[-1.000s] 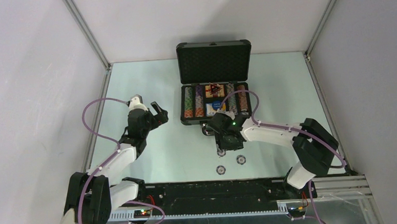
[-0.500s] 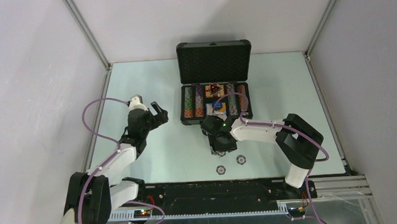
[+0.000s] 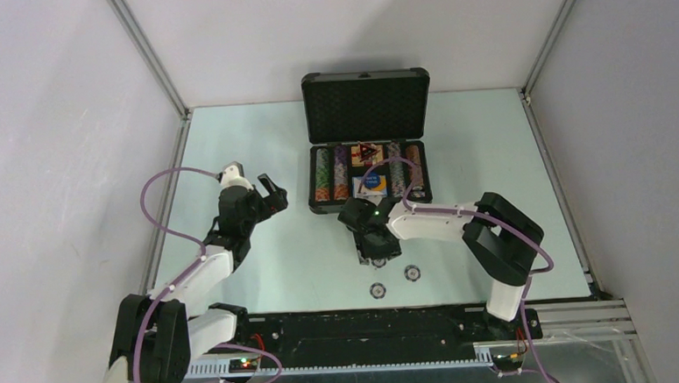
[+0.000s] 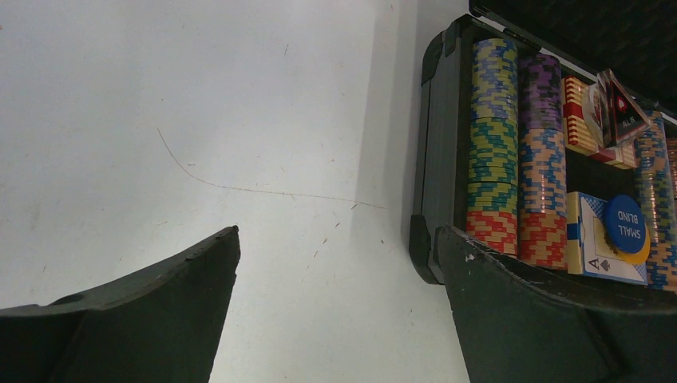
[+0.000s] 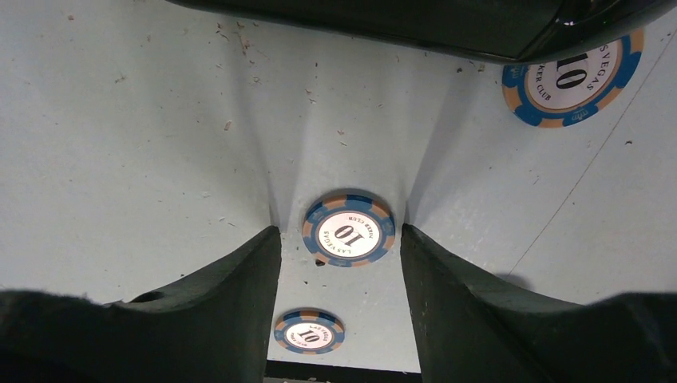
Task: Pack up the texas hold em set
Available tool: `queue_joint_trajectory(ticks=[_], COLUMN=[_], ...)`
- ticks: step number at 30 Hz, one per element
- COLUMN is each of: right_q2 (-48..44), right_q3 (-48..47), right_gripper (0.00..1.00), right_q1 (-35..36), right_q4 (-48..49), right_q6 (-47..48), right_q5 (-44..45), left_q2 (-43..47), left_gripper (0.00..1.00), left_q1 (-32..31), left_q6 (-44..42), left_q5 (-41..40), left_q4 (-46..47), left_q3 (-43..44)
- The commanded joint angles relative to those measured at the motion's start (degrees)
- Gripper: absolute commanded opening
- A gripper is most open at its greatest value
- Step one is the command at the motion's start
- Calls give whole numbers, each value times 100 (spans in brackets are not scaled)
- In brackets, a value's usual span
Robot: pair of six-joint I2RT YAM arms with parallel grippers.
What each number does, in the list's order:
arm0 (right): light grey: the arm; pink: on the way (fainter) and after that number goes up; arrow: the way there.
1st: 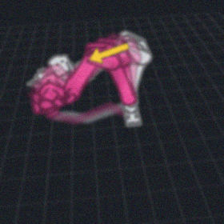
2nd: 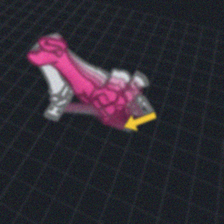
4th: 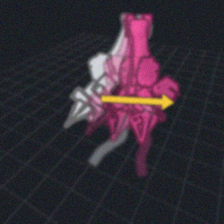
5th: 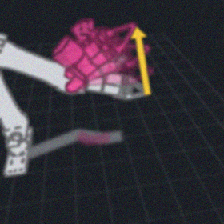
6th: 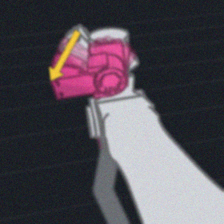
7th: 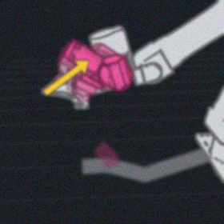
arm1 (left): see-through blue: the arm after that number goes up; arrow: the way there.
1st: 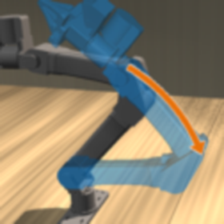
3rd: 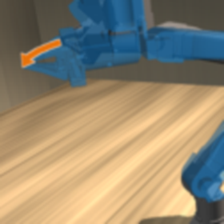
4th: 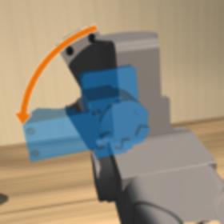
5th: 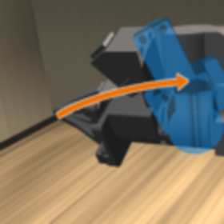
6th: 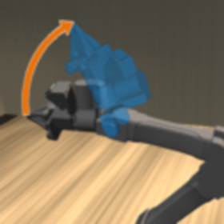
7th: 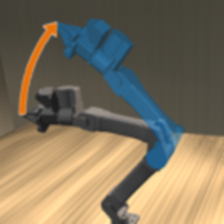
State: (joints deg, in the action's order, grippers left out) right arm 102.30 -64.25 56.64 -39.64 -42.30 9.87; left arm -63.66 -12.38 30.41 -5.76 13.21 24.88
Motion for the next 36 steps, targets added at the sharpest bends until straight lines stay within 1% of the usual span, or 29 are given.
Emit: queue_joint_trajectory(ticks=[1, 22, 31, 36], right_q2=[240, 559, 563, 416], right_q3=[-190, -223, -220, -17], right_gripper=[60, 57, 55, 55], right_q1=[72, 219, 251, 216], right_q4=[-180, -572, -667, -581], right_q6=[15, 7, -74, -121], right_q5=[226, 408, 469, 394], left_q2=[-17, -16, -20, -18], left_gripper=[98, 98, 98, 98], left_q1=[-40, -40, -41, -39], left_q6=[-106, -118, -128, -119], left_q5=[-4, -11, -13, -13], left_q4=[210, 217, 215, 209], left_q3=[142, 157, 152, 148])
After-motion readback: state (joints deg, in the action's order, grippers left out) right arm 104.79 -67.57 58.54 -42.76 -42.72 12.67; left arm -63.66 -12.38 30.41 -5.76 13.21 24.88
